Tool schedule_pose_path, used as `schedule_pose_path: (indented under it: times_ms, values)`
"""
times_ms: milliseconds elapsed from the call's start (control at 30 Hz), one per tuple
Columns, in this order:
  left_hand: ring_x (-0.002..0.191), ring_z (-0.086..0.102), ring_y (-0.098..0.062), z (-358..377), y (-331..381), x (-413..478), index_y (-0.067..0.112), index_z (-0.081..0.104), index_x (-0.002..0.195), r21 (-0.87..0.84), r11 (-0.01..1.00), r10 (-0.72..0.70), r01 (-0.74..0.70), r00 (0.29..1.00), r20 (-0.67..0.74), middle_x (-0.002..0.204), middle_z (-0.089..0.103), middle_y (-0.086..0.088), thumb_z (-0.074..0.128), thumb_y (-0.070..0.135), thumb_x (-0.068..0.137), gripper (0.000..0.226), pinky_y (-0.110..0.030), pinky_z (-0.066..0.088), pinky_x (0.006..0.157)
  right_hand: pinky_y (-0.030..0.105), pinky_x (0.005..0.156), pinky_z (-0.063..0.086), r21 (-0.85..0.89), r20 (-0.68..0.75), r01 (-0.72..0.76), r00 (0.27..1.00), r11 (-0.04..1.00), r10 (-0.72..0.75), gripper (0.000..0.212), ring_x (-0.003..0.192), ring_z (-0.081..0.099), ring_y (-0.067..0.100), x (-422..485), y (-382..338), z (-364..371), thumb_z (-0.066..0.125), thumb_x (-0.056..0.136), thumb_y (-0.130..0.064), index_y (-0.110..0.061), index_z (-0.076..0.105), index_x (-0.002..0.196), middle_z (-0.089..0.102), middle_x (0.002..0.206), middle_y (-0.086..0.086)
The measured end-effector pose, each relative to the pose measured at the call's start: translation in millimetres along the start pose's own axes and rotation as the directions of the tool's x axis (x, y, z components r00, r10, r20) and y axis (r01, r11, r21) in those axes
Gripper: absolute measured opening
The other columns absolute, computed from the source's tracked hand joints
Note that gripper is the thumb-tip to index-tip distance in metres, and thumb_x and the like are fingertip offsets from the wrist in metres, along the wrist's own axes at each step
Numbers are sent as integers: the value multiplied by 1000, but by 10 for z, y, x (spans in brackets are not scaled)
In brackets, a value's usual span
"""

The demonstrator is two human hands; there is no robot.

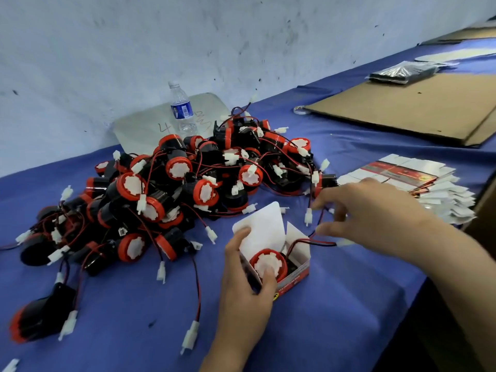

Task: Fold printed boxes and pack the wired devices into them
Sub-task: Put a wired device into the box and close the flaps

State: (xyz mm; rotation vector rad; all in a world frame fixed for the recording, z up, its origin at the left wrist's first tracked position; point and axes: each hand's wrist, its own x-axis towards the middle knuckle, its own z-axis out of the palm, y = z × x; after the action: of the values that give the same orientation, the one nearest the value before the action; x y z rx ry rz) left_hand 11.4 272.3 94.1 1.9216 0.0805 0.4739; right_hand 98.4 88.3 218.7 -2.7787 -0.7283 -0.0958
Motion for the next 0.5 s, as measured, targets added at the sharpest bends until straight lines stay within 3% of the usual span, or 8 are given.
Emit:
schedule_pose_path:
  times_ms: [67,167,233,333,433,500]
  values:
    - [107,59,-6,27,23,-3,58,32,129,-41,999,-16,16,1000,-12,120,47,36,60,12,90,66,-42,55,87,16,52,41,309,13,25,999,951,-31,13,55,59,4,-67,55,-88,76,76,-38,-32,69,85,63,61,-11]
    - [118,51,1,66,42,7,62,33,127,-89,996,-15,13,1000,-19,129,40,37,56,3,93,72,-28,54,90,19,53,50,693,28,45,996,720,-89,25,52,65,13,-177,-13,-44,79,61,-46,-28,71,76,68,66,-8]
    - [122,49,1,80,40,8,64,30,128,-110,994,-23,21,1000,-19,133,38,35,56,5,94,73,-26,52,92,22,56,51,753,24,25,998,657,-65,36,58,67,16,-246,-41,92,74,52,-56,-32,71,78,70,74,-10]
    - [126,44,2,86,47,-1,63,28,131,-123,992,-20,16,999,-30,137,34,35,57,11,93,70,-36,46,102,17,69,50,685,-96,25,994,728,56,43,80,64,1,-362,62,289,71,48,-60,-36,73,83,68,87,-22]
    - [130,41,0,103,54,8,65,29,130,-143,989,-47,42,998,-34,141,33,31,54,3,94,76,-40,42,107,23,59,54,844,-96,44,993,534,70,20,64,66,14,-467,129,415,80,61,-26,-28,75,81,69,87,-4]
    - [131,40,-2,122,54,28,64,30,130,-161,986,-62,54,997,-46,145,32,28,52,-1,94,77,-42,41,108,17,66,54,866,-199,159,979,475,35,23,66,67,12,-478,77,515,78,68,-9,-27,75,82,71,80,2]
